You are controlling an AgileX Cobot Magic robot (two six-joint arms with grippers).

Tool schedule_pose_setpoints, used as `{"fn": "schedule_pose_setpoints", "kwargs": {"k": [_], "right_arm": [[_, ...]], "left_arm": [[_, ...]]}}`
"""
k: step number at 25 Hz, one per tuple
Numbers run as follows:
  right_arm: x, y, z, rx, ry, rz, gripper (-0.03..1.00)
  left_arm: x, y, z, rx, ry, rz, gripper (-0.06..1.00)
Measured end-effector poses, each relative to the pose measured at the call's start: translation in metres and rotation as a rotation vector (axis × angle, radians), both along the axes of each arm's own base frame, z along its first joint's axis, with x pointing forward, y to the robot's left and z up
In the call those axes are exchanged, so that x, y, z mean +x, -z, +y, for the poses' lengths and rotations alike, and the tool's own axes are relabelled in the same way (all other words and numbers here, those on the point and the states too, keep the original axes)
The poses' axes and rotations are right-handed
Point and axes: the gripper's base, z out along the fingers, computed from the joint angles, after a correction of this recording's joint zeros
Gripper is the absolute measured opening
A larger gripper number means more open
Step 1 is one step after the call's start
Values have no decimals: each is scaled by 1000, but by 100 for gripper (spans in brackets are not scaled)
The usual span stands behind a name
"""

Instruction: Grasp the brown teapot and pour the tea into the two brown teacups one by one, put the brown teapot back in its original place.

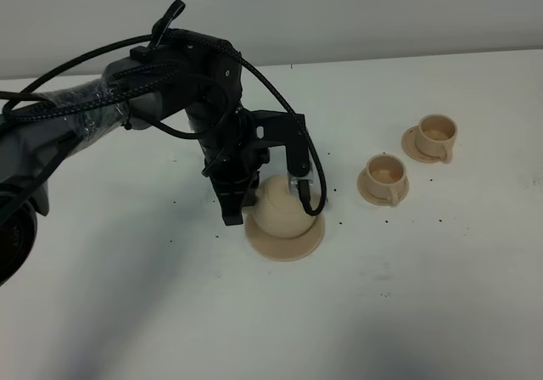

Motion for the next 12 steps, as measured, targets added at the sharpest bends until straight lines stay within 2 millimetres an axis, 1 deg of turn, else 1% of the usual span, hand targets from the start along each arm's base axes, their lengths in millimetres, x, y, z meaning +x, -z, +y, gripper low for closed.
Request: {"fn": "schedule_pose_setpoints", "kwargs": {"k": [3,12], "right_arm": [[0,0,0,0,0,0,24],[0,0,0,0,0,0,24]], "left_arm": [[1,-4,2,-21,-3,-5,12],[2,-7,1,-41,-2,-19,12]]}}
